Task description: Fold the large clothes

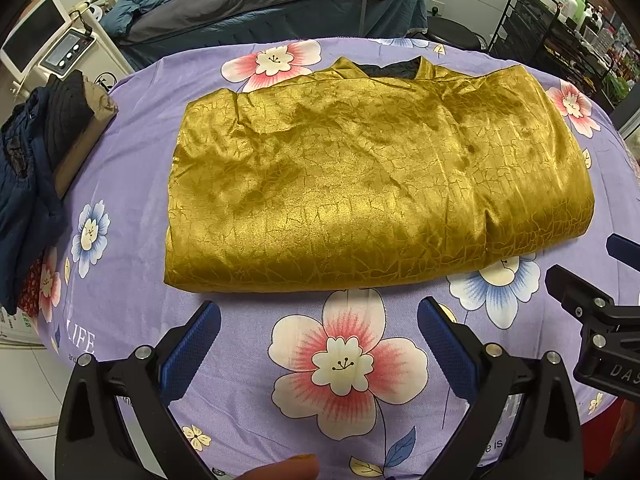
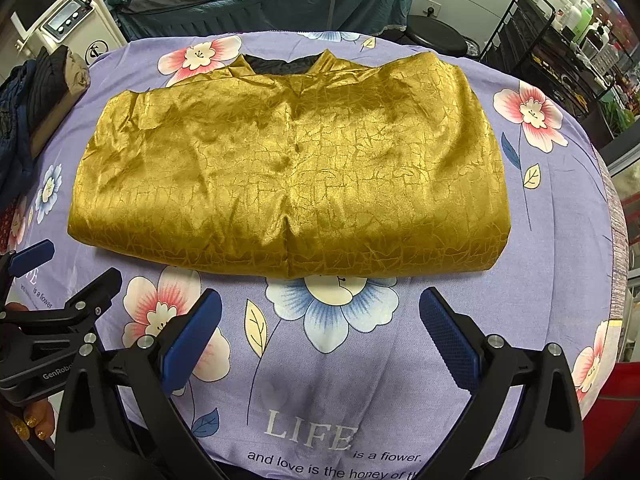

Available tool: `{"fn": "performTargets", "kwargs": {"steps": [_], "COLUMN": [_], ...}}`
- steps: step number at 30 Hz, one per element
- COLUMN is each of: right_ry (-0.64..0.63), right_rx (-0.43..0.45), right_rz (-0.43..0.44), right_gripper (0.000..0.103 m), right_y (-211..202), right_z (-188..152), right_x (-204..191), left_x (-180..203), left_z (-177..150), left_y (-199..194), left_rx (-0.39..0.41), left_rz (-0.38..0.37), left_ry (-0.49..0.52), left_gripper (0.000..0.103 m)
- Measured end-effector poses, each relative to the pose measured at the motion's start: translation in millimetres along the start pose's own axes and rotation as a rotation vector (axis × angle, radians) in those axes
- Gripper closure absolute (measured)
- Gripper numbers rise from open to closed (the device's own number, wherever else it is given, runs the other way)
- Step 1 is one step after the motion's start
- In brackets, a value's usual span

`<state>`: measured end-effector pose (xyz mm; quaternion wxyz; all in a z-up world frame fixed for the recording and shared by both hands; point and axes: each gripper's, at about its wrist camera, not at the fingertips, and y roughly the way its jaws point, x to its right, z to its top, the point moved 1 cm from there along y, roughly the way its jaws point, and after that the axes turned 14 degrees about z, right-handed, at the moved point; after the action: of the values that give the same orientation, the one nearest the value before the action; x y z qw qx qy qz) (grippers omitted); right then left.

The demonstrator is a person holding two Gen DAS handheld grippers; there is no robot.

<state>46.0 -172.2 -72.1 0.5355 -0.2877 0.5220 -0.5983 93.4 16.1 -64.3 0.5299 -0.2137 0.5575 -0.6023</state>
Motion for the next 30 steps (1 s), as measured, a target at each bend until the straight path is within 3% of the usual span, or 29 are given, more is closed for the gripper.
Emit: {"fn": "performTargets", "kwargs": {"steps": [14, 19, 30], "right_ry": [0.001, -0.001, -0.012], "right_rx": [0.000, 0.002, 0.006], "right_rz": [0.000, -0.003, -0.004], "right_gripper": [0.005, 0.006, 0.006], "right_y": [0, 0, -2], "right_z": [0, 0, 0], "right_x": [-1, -1, -1], "left_x": [1, -6, -3], "left_z": [0, -1, 0], "left_y": [1, -2, -8], "left_rx": [0.000, 0.018, 0.054], "left_rz": [-0.011, -0.082, -0.077], "left_ry": [0.002, -0.054, -0.045], "left_gripper": [0.006, 0.006, 0.006]}}
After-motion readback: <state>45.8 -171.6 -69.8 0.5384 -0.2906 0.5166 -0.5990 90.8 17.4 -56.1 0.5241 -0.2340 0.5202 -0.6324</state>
